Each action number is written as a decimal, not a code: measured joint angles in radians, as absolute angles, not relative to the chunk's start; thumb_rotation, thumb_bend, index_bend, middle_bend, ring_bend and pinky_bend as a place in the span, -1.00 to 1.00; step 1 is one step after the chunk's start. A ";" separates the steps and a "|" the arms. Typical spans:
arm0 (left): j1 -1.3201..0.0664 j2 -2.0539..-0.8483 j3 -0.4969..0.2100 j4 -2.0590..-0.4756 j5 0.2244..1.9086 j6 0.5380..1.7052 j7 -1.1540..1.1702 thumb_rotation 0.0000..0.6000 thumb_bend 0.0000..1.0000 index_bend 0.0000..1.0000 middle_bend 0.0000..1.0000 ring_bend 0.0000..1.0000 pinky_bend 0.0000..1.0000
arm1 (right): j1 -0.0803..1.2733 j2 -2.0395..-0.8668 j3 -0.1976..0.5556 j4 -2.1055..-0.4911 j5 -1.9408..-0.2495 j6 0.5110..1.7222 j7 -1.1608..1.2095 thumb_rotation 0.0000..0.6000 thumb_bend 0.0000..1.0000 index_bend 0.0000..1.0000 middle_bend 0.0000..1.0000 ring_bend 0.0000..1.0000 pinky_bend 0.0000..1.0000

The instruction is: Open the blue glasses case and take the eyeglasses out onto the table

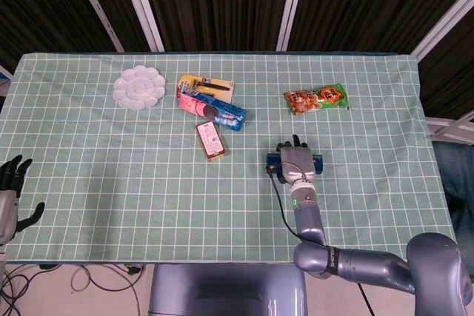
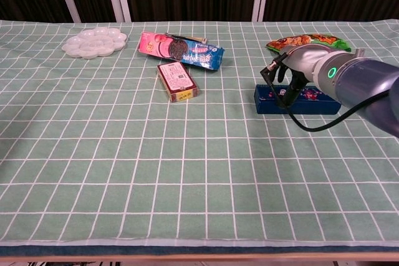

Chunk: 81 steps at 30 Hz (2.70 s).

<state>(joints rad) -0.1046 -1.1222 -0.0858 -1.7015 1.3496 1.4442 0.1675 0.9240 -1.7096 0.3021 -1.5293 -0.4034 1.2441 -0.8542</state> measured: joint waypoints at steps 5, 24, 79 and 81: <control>-0.105 -1.122 -0.086 -1.702 1.348 1.443 0.168 1.00 -0.41 -0.89 -1.00 -1.00 -1.00 | 0.922 -1.714 0.303 -1.528 -0.409 1.243 -0.856 1.00 -0.14 -0.39 -0.43 -0.87 -0.57; -0.106 -1.119 -0.085 -1.706 1.342 1.440 0.172 1.00 -0.41 -0.89 -1.00 -1.00 -1.00 | 0.920 -1.731 0.311 -1.521 -0.418 1.241 -0.862 1.00 -0.13 -0.37 -0.42 -0.86 -0.57; -0.110 -1.111 -0.085 -1.714 1.328 1.430 0.174 1.00 -0.41 -0.89 -1.00 -1.00 -1.00 | 1.025 -1.638 0.359 -1.580 -0.181 1.167 -1.050 1.00 0.08 -0.24 -0.41 -0.82 -0.57; -0.110 -1.111 -0.084 -1.713 1.329 1.429 0.175 1.00 -0.41 -0.89 -1.00 -1.00 -1.00 | 1.038 -1.630 0.363 -1.577 -0.165 1.161 -1.058 1.00 0.07 -0.24 -0.41 -0.82 -0.57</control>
